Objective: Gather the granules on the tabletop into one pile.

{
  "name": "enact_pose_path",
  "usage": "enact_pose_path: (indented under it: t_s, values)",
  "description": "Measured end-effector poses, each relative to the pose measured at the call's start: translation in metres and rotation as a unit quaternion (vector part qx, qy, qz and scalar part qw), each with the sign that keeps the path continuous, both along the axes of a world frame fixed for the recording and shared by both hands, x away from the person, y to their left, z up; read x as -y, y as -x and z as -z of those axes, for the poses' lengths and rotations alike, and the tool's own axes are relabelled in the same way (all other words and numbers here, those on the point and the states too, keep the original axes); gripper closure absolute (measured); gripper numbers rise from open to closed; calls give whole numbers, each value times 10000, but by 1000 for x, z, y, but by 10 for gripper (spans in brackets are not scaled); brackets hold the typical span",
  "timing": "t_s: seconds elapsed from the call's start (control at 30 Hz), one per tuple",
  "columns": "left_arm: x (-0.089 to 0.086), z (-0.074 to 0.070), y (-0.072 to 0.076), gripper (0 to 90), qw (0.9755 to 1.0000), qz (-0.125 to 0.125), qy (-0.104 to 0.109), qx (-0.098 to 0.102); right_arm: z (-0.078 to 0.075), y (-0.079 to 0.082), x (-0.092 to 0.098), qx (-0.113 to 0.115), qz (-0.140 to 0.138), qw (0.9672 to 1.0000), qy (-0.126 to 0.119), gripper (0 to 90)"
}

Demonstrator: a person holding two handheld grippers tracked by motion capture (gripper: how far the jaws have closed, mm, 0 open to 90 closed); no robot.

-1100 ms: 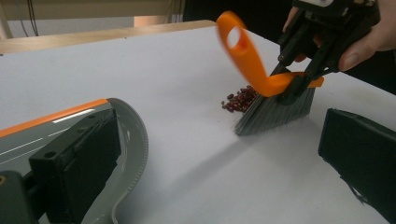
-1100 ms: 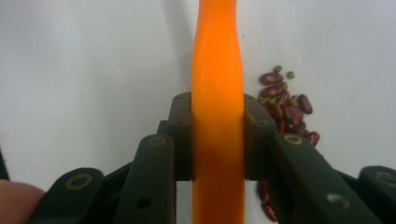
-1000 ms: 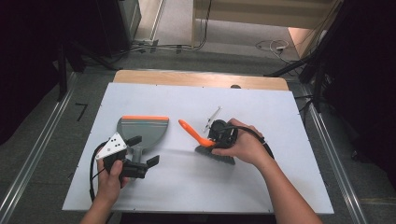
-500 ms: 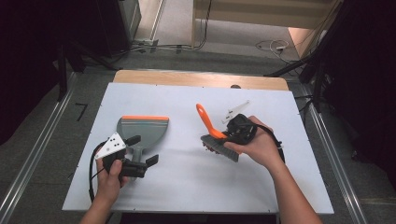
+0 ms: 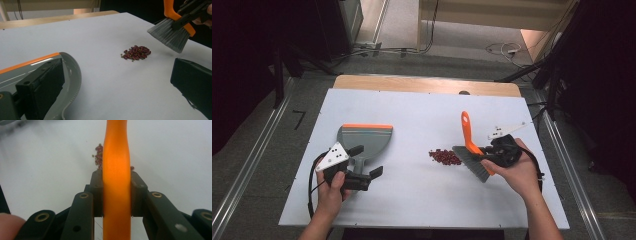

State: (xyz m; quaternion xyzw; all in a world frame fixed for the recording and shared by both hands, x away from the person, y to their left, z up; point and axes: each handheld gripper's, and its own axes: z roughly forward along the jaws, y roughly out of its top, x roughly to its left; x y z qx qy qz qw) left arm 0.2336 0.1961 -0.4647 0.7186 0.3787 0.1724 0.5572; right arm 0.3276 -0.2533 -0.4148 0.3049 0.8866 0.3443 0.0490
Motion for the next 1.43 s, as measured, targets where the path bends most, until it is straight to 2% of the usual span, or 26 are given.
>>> enact_pose_path:
  t_s: [0.17, 0.27, 0.4, 0.5, 0.6, 0.73, 0.9, 1.0, 1.43]
  values:
    - [0, 2, -1, 0, 10000, 6, -53, 15, 6, 5, 25, -36, 231, 9997, -99, 688]
    - [-1, 2, -2, 0, 10000, -30, 9, 42, 10, 8, 39, -111, 415, 9987, -257, 688]
    - [-3, 3, -1, 0, 9999, -62, -12, 94, 16, 10, 54, -128, 595, 9978, -279, 689]
    - [-6, 3, -1, 0, 9999, -109, 7, 102, 20, 9, 67, -160, 744, 9964, -375, 688]
    - [-6, 3, 0, 0, 9998, -136, 6, 110, 21, 8, 80, -224, 880, 9942, -574, 688]
    - [-8, 3, 0, 0, 9998, -163, -24, 130, 23, 7, 93, -267, 1018, 9922, -672, 688]
    - [-10, 2, 0, 0, 9997, -197, 41, 126, 26, 5, 100, -319, 1111, 9898, -827, 688]
    - [-10, 3, -1, 0, 9997, -210, 1, 125, 27, 5, 102, -311, 1126, 9895, -849, 688]
    - [-8, 3, -1, 0, 9998, -188, -12, 112, 23, 6, 101, -265, 1039, 9899, -932, 688]
